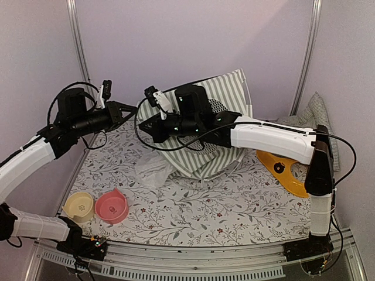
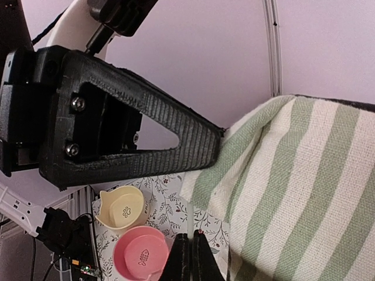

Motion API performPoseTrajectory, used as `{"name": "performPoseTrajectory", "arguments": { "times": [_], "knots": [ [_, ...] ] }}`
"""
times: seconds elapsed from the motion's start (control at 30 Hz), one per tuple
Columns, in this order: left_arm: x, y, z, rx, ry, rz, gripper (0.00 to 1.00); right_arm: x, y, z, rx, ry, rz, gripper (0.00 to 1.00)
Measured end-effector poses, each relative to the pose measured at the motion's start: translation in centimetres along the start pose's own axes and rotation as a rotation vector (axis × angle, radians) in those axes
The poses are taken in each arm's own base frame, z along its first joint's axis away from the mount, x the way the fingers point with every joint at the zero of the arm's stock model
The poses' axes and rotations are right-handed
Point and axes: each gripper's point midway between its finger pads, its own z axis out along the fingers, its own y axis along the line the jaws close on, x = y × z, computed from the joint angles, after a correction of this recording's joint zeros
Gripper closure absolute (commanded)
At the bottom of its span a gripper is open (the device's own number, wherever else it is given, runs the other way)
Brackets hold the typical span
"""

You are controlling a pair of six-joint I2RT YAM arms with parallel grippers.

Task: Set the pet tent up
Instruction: Insert the tent pole into the pole socket of the pet tent.

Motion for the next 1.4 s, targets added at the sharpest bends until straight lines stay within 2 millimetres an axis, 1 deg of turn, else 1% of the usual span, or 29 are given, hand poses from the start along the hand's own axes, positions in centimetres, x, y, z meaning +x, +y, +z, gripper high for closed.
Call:
{"name": "performPoseTrajectory", "arguments": {
  "times": [0.1, 0.3, 0.53, 0.87, 1.07, 1.23, 1.4],
  "knots": [
    [-0.1, -0.1, 0.0, 0.008, -0.003, 0.002, 1.00, 0.2, 0.0, 0.0, -0.001, 0.004, -0.002, 1.00],
    [-0.2, -0.5, 0.0, 0.028, -0.004, 0.012, 1.00, 0.2, 0.0, 0.0, 0.001, 0.004, -0.002, 1.00],
    [-0.1, -0.5, -0.2, 0.034, -0.010, 0.019, 1.00, 0.2, -0.3, 0.0, 0.004, 0.007, 0.013, 1.00],
    [0.8, -0.4, -1.1, 0.039, -0.028, 0.027, 1.00, 0.3, 0.0, 0.0, -0.011, 0.015, 0.040, 1.00],
    [1.1, -0.7, -1.5, 0.046, -0.051, 0.038, 1.00, -0.2, 0.0, 0.1, -0.015, 0.021, 0.052, 1.00],
    [1.2, -0.9, -1.3, 0.040, -0.064, 0.042, 1.00, -0.4, 0.0, 0.1, -0.016, 0.021, 0.060, 1.00],
    [1.6, -0.5, -1.0, 0.036, -0.081, 0.037, 1.00, -0.3, -0.3, 0.3, -0.011, 0.030, 0.065, 1.00]
  ]
}}
